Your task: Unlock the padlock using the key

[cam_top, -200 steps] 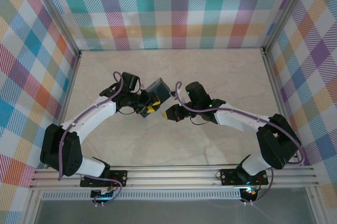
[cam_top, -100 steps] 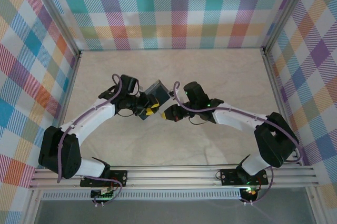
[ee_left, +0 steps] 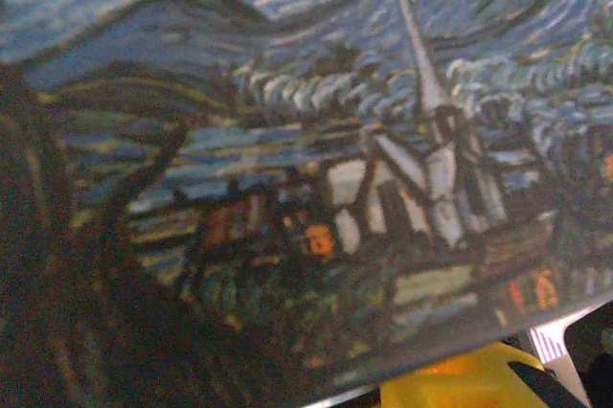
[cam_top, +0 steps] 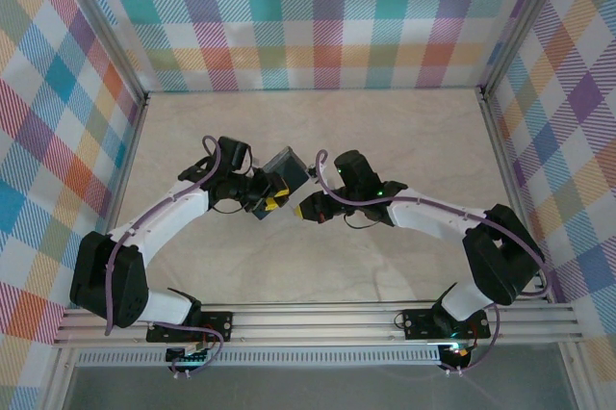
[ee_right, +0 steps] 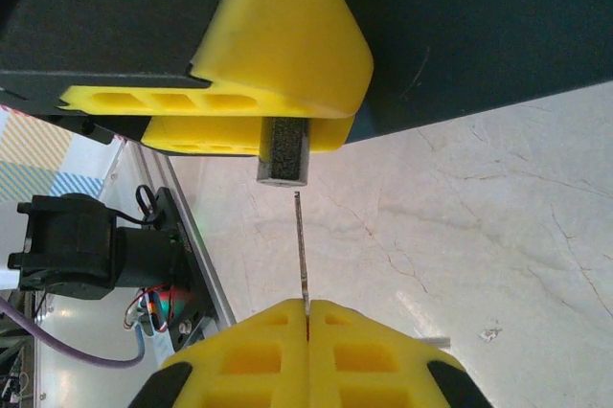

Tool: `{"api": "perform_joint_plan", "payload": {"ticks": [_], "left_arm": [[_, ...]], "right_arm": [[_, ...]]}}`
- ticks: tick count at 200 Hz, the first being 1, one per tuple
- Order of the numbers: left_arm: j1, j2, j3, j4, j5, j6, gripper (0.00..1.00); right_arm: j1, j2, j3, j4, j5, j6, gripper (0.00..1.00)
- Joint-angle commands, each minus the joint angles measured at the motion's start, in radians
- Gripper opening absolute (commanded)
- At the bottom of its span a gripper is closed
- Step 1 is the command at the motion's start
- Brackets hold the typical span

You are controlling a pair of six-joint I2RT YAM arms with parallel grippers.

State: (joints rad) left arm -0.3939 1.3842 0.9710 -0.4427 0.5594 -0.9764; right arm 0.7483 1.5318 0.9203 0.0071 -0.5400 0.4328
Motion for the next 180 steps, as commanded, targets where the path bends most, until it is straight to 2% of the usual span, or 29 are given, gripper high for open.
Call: {"api": "perform_joint_plan", "payload": {"ticks": [1,76,128,180], "left_arm": [[0.009,-0.045,0.012,0.023,0.018,0.02,0.0],[0.01,-0.048,0.009,0.016,0.016,0.029,0.0],[0.057,-0.069,0.043,-0.053,-0.011,0.083,0.0],[0.058,-0.08,0.021,-0.051,0.002,0.086,0.0]], "right_arm": [[0.012,0.022,0.026,0.029,-0.003,-0.002,0.0],[0.024,0.045,0.064,0.036,-0.01,0.0,0.0],[0.024,0.029,0.043,0.003,0.007,-0.012,0.0],[0.034,0.035,0.063,0.015,-0.004,-0.012,0.0]]}}
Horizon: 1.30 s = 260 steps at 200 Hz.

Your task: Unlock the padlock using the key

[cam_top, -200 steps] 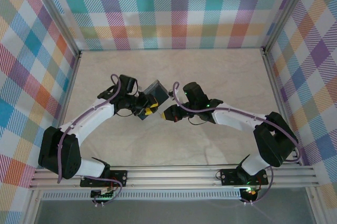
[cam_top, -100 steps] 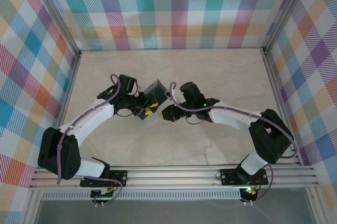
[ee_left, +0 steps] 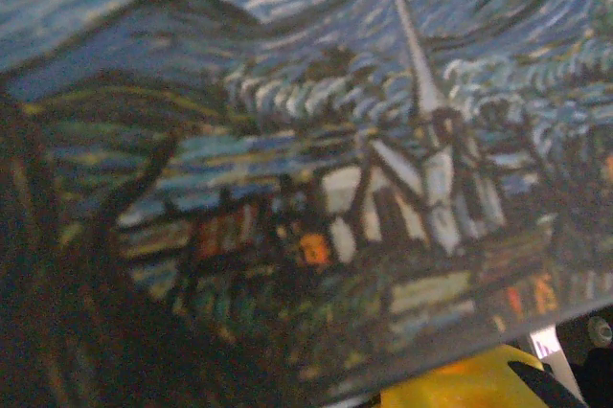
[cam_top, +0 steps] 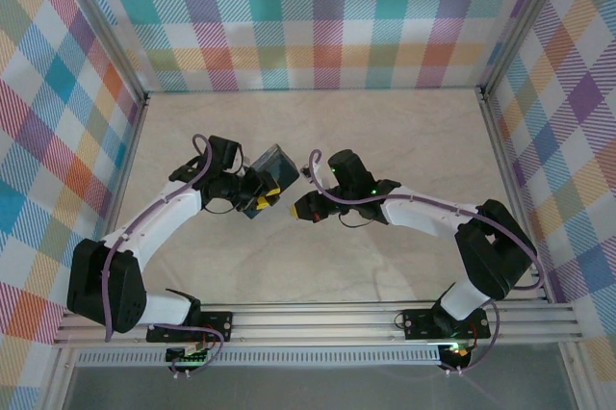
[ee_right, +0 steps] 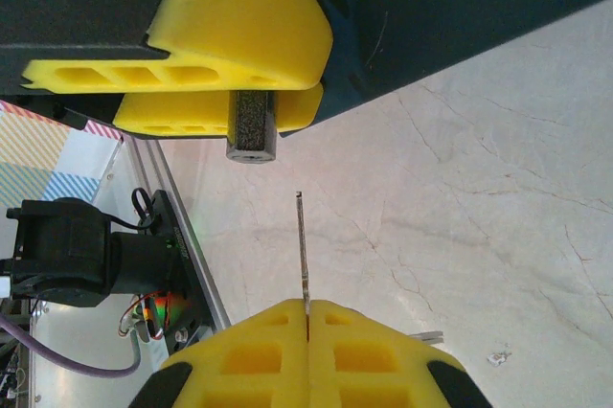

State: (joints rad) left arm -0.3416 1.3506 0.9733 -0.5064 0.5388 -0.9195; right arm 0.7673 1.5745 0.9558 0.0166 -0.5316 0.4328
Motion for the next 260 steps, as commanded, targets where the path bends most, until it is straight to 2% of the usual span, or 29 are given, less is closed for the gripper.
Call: {"api": "perform_joint_plan", "payload": {"ticks": [1,45,260], "left_arm": [[0.007,-0.048,0.018,0.013,0.024,0.029,0.0],[0.007,-0.057,0.011,0.016,0.03,0.024,0.0],[0.007,-0.064,-0.016,0.019,0.023,0.016,0.0]], "right_arm": [[0.016,-0.007,0.029,0.005,-0.012,-0.012,0.0],[0.032,0.031,0.07,0.005,-0.013,-0.012,0.0],[0.036,0.005,0.064,0.037,0.046,-0.019,0.0]]}}
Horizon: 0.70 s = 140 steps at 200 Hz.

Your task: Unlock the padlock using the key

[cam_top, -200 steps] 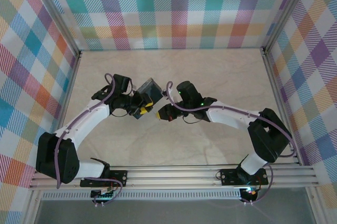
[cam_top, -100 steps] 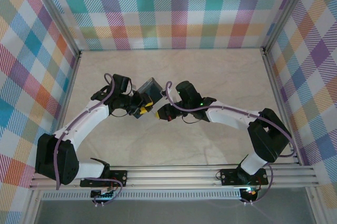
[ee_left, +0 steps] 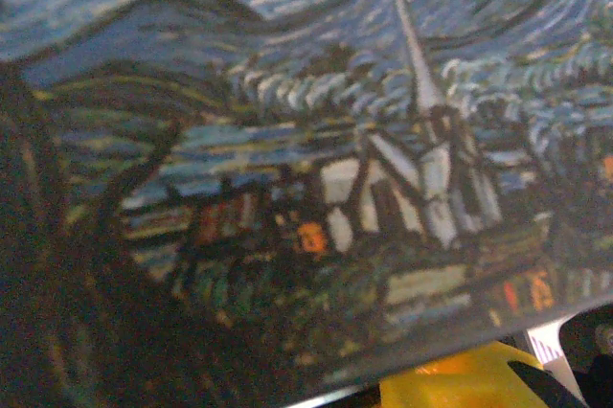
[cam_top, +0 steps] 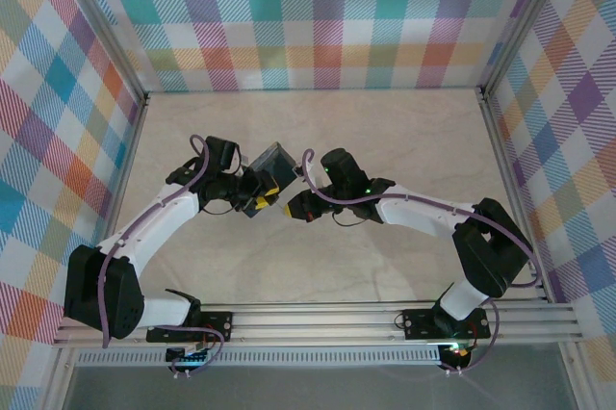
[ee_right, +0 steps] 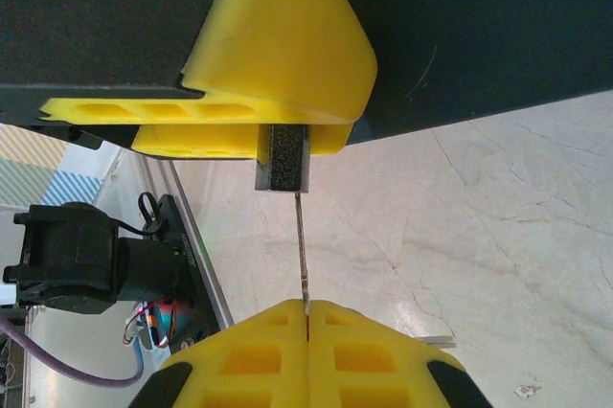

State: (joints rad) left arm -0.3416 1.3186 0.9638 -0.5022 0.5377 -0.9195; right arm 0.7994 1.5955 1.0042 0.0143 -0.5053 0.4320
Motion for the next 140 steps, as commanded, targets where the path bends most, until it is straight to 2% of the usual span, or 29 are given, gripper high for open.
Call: {"api": "perform_joint_plan", "payload": {"ticks": [1,57,140], "left_arm": [[0.006,-0.032,-0.007,0.015,0.024,0.017,0.0],[0.009,-0.017,-0.005,0.003,-0.005,0.022,0.0],[0.009,-0.024,-0.018,0.022,0.021,0.003,0.0]], "right_arm": [[0.004,-0.016,0.016,0.039,0.019,-0.018,0.0],[0.004,-0.02,0.004,0.041,0.016,-0.015,0.0],[0.004,-0.004,0.017,0.063,0.026,-0.013,0.0]]}}
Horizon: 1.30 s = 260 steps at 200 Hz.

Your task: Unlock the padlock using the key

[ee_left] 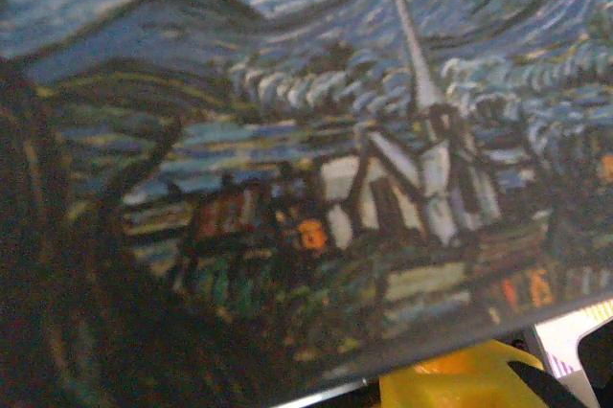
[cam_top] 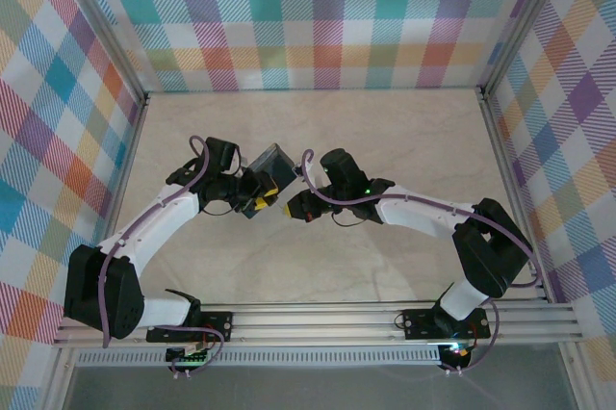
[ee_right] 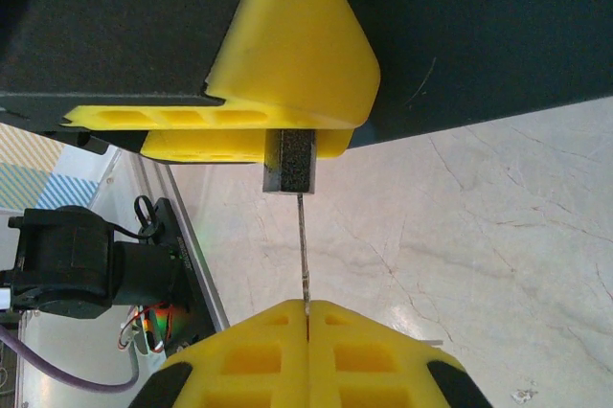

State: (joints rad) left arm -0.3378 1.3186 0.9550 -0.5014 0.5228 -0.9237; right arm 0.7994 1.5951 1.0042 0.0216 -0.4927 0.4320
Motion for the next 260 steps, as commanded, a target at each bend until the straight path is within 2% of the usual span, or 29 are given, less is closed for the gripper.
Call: {"api": "perform_joint_plan", "payload": {"ticks": [1,107,146,260], "left_arm": [[0.005,-0.024,-0.01,0.021,0.036,0.007,0.0],[0.004,-0.023,-0.032,0.05,0.049,-0.044,0.0],[0.006,-0.024,-0.02,0.037,0.04,-0.047,0.0],[0.026,0.094,0.162,-0.222,0.003,0.072,0.0]], "right_arm": [[0.004,-0.003,0.017,0.056,0.013,-0.012,0.0],[0.01,0.026,0.032,0.142,-0.013,0.022,0.0],[0.015,0.049,0.052,0.123,-0.015,0.016,0.0],[-0.005,-0.039,-0.052,0.017,-0.001,-0.046,0.0]]}}
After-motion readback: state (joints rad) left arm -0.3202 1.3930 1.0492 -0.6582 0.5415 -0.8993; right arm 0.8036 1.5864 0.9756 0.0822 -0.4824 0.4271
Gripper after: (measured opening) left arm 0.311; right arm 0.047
